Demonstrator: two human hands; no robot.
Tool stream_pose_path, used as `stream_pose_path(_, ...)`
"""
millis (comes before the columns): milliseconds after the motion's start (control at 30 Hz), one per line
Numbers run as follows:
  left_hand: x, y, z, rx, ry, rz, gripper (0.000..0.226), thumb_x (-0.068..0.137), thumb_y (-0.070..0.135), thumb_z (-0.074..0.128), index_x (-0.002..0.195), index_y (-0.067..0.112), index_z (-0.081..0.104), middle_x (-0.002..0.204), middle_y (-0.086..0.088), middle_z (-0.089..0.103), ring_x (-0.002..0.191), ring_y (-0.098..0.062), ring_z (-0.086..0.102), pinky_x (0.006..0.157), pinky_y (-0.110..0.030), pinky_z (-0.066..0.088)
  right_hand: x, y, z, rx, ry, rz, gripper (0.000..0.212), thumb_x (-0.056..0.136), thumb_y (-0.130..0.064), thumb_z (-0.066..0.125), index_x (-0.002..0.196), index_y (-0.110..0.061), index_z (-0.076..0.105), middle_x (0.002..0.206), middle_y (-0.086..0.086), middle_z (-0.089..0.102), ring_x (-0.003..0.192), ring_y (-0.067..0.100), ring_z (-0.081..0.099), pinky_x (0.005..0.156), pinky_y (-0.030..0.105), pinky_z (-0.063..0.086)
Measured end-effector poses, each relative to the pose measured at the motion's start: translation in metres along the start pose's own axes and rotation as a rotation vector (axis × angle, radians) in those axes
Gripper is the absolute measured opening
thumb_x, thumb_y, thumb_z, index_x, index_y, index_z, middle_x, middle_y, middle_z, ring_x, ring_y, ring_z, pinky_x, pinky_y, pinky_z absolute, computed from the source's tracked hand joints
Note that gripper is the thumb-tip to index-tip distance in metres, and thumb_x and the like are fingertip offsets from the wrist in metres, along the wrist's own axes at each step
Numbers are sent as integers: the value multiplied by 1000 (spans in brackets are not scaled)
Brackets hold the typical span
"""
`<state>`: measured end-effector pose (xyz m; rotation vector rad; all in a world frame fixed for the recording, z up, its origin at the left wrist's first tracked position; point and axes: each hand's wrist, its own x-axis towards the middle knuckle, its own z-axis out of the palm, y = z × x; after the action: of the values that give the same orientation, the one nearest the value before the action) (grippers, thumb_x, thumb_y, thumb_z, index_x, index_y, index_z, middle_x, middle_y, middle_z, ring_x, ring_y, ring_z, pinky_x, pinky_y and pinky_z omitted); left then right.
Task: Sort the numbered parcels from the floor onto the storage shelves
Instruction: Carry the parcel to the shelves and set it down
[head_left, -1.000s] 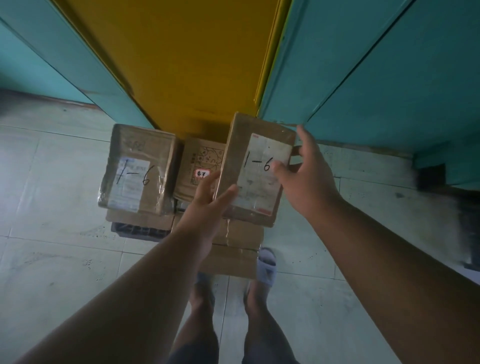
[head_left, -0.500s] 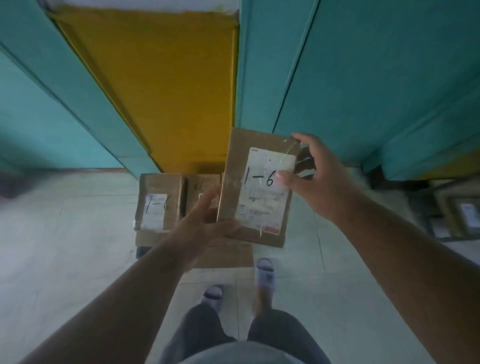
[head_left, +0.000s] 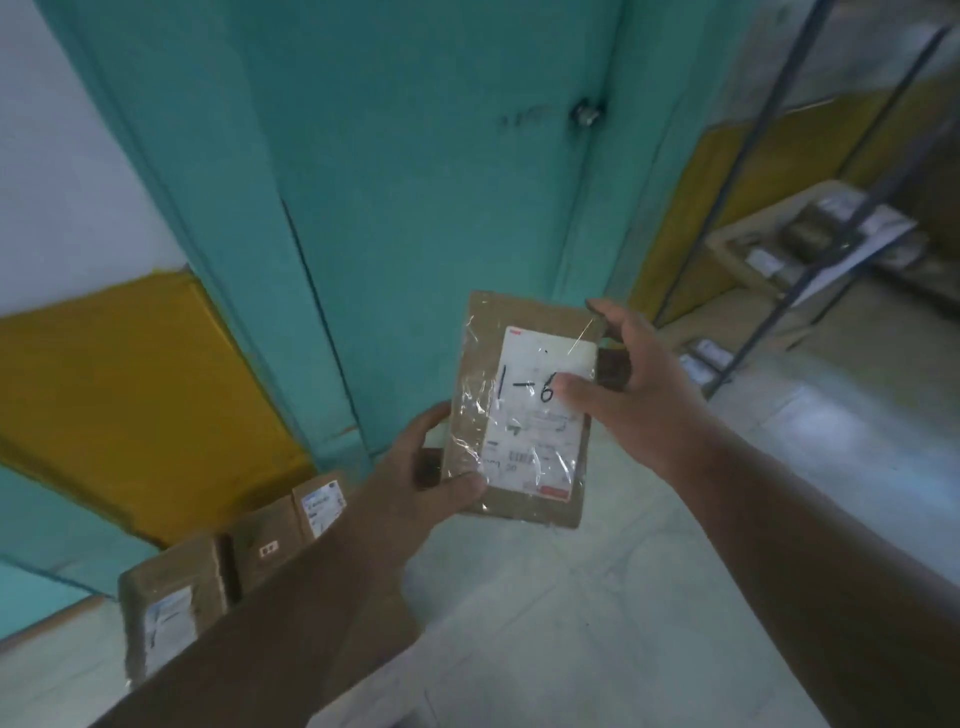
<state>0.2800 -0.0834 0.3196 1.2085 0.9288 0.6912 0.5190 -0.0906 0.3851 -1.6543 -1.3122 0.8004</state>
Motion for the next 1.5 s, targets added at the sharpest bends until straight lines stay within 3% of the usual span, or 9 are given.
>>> stream_pose_path(200,74,47,171,51,-168,184,70,73,7,74,135,26,48,112,-8,75,103,-24,72,82,-31,59,-17,19,-185,-60,220,-81,75,84,-22,76,145,-37,37,119,-10,64,103,10,67,76,35,62)
stream_pose_path(300,100,56,261,45,-258,230,70,71,9,76,134,27,51,113,-1,75,99,-17,73,74,-23,56,-29,35,-273,-124,287,-75,70,83,-22,76,142,-34,41,119,-10,63,101,11,67,69,29,62)
stream_pose_path(433,128,69,345,75,-334,234,62,65,35,82,120,55,60,123,10,71,111,-15,69,81,-28,58,-31,59,-359,-167,338,-85,66,82,-22,77,137,-38,43,126,-7,56,100,8,64,58,14,54)
stream_pose_path(600,187,90,412,123,-326,204,65,61,47,81,120,58,56,122,15,70,108,-13,69,89,-34,57,8,91,-437,-127,343,-61,75,82,-22,76,144,-37,38,131,-7,52,100,5,61,57,13,53)
stream_pose_path(800,299,116,502,170,-397,236,55,87,19,75,130,45,51,109,24,73,102,-1,70,75,-17,57,73,137,-539,-168,376,-55,84,76,-18,81,144,-41,37,137,-9,49,119,14,57,80,26,60)
stream_pose_path(967,371,140,616,186,-540,242,50,89,22,70,131,44,54,113,21,73,107,-6,69,81,-23,58,85,169,-648,-176,529,77,91,78,-19,81,148,-45,28,146,-8,41,124,18,55,72,24,61)
stream_pose_path(1300,481,155,856,166,-591,366,48,91,3,65,130,30,57,111,9,75,102,-10,71,80,-21,57,117,271,-872,-268,638,74,98,76,-23,83,149,-47,22,147,-8,42,125,22,56,91,49,57)
stream_pose_path(1400,507,168,896,185,-525,388,47,93,1,63,130,29,57,112,14,74,103,-6,70,80,-17,55,151,285,-924,-247,535,80,104,74,-23,85,151,-47,19,142,-11,46,124,20,56,93,47,56)
stream_pose_path(1500,551,185,920,238,-456,387,48,94,5,62,132,34,57,116,14,73,106,-4,69,83,-18,55,201,293,-965,-270,488,38,105,74,-22,85,152,-43,18,140,-10,51,122,15,57,90,29,53)
